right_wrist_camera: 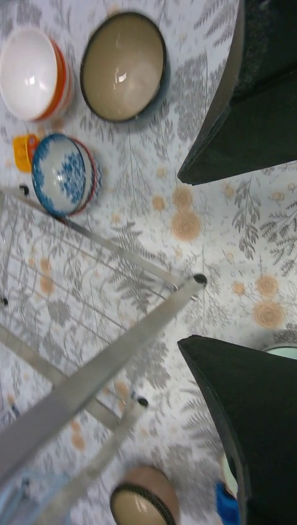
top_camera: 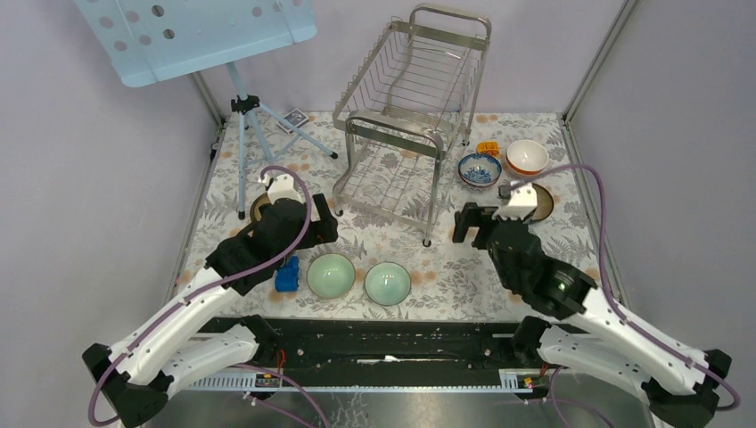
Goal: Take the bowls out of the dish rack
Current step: Reset both arms
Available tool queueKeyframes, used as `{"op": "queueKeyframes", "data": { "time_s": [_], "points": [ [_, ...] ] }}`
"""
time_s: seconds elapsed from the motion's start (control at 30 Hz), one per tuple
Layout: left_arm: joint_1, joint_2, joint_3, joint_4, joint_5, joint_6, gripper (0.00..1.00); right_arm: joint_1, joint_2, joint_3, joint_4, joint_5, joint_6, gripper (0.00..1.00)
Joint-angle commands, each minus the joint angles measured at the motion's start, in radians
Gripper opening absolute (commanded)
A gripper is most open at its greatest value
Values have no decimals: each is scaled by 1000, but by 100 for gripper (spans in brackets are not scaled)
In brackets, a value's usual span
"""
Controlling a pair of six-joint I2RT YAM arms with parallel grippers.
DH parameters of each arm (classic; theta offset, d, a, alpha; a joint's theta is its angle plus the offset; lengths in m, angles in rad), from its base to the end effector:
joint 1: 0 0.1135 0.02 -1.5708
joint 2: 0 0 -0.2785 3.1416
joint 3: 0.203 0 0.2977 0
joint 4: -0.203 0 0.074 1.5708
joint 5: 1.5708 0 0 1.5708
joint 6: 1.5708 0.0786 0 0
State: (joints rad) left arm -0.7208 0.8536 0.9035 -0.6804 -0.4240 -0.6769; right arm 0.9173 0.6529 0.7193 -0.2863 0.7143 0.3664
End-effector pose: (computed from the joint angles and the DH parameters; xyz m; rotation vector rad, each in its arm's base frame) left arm 0.2038 -0.1360 0.3120 -0.1875 2.1502 -0.3479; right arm 0.1722 0.1401 0.3328 0.0263 1.7457 0.3023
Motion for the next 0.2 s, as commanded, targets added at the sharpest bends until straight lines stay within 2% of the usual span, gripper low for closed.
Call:
{"op": "queueKeyframes", "data": {
  "time_s": [0.0, 0.07, 0.17],
  "points": [
    [0, -14, 36, 11, -17, 15, 99, 3, 177, 215, -193, 211, 131, 100],
    [-2, -35, 15, 32, -2, 38, 99, 2, 210, 251, -207, 160, 162, 100],
    [-2, -74, -23, 64, 9, 55, 99, 3, 188, 210, -130, 94, 169, 100]
  ]
}}
